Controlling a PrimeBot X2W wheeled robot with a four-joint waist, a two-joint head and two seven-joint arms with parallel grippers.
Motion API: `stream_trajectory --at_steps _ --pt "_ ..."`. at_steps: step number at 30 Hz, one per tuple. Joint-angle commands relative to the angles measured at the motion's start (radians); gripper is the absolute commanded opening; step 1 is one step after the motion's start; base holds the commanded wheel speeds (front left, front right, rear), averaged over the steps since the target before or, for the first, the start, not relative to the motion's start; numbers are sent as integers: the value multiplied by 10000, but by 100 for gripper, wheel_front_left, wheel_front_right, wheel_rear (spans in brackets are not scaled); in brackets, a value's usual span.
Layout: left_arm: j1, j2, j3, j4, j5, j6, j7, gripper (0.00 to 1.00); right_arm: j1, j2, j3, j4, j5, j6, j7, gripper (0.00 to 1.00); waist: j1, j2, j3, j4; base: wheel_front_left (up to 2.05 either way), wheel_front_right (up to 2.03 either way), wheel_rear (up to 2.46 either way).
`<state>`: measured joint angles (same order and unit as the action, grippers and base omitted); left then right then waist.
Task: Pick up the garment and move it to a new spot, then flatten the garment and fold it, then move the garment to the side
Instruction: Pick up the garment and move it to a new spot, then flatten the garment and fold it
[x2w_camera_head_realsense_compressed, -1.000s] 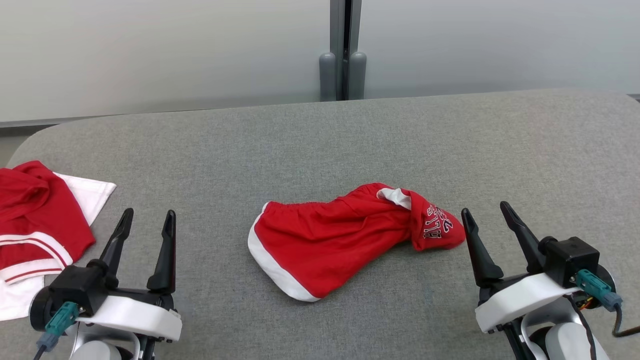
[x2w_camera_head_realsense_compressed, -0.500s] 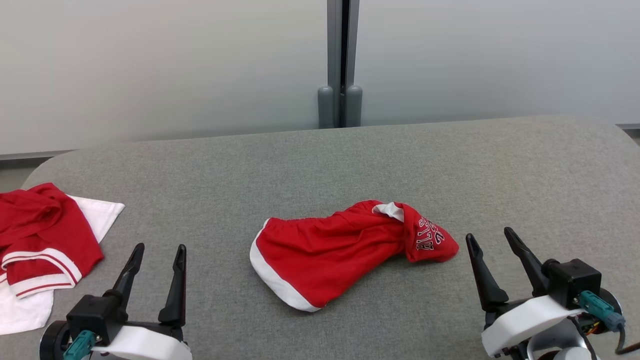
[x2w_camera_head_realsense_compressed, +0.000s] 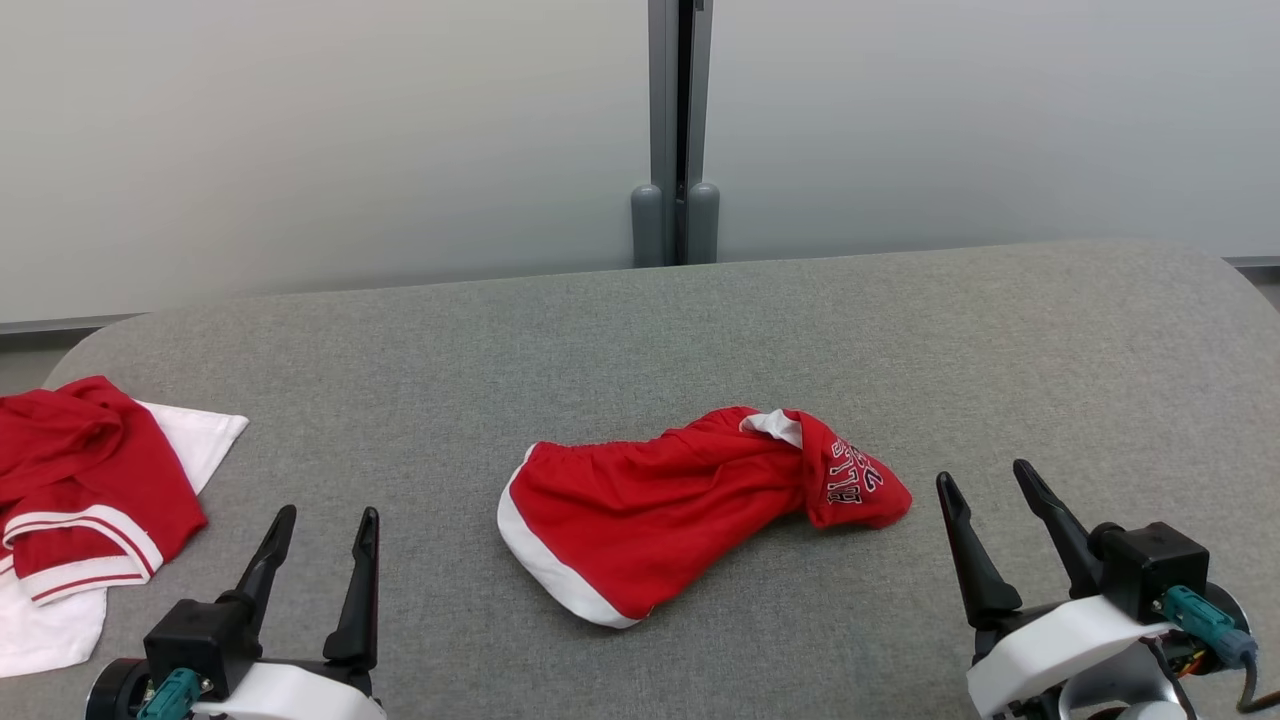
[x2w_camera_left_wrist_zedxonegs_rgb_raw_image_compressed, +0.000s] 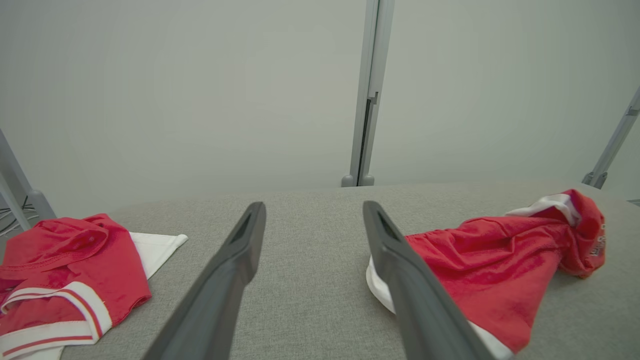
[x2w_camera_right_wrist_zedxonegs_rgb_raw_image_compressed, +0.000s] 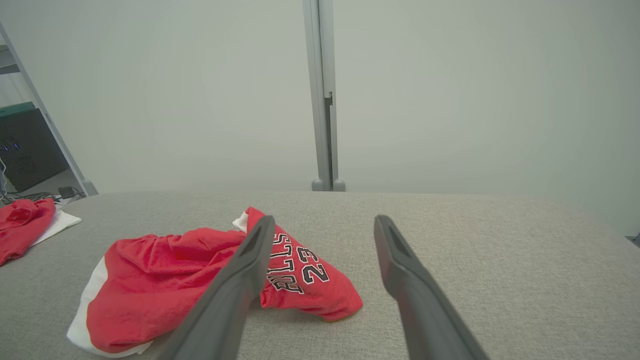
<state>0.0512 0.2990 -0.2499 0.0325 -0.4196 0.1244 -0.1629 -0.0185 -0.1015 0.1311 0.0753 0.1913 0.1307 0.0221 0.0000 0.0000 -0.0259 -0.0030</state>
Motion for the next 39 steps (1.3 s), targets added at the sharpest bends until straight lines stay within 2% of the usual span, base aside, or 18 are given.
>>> stream_trajectory --at_steps 1,15,25,29,36,37,39 --pt "40 34 -6 -50 -15 80 15 100 105 -3 -42 -61 -27 1 43 100 0 0 -1 1 0 0 0" --pt "78 51 -143 -243 -7 289 254 100 102 10 40 -37 56 1 70 100 0 0 46 31 0 0 0" --pt "-320 65 -273 -299 59 195 194 100 -127 -57 351 171 39 1 190 100 0 0 318 283 0 0 0" --pt "-865 -43 -399 -323 138 82 73 100 -610 -90 649 492 67 1 193 100 0 0 836 600 0 0 0" --pt "-1698 -270 -583 60 185 -131 -246 100 -1822 -123 979 1746 -109 1 -19 100 0 0 1586 991 0 0 0" --pt "-1781 -294 -593 113 185 -155 -303 100 -2013 -89 951 1937 -107 1 -75 58 0 0 1675 1011 0 0 0" --pt "-1927 -333 -609 234 182 -191 -378 100 -2295 -53 873 2278 -118 1 -186 9 0 0 1809 1040 0 0 0"
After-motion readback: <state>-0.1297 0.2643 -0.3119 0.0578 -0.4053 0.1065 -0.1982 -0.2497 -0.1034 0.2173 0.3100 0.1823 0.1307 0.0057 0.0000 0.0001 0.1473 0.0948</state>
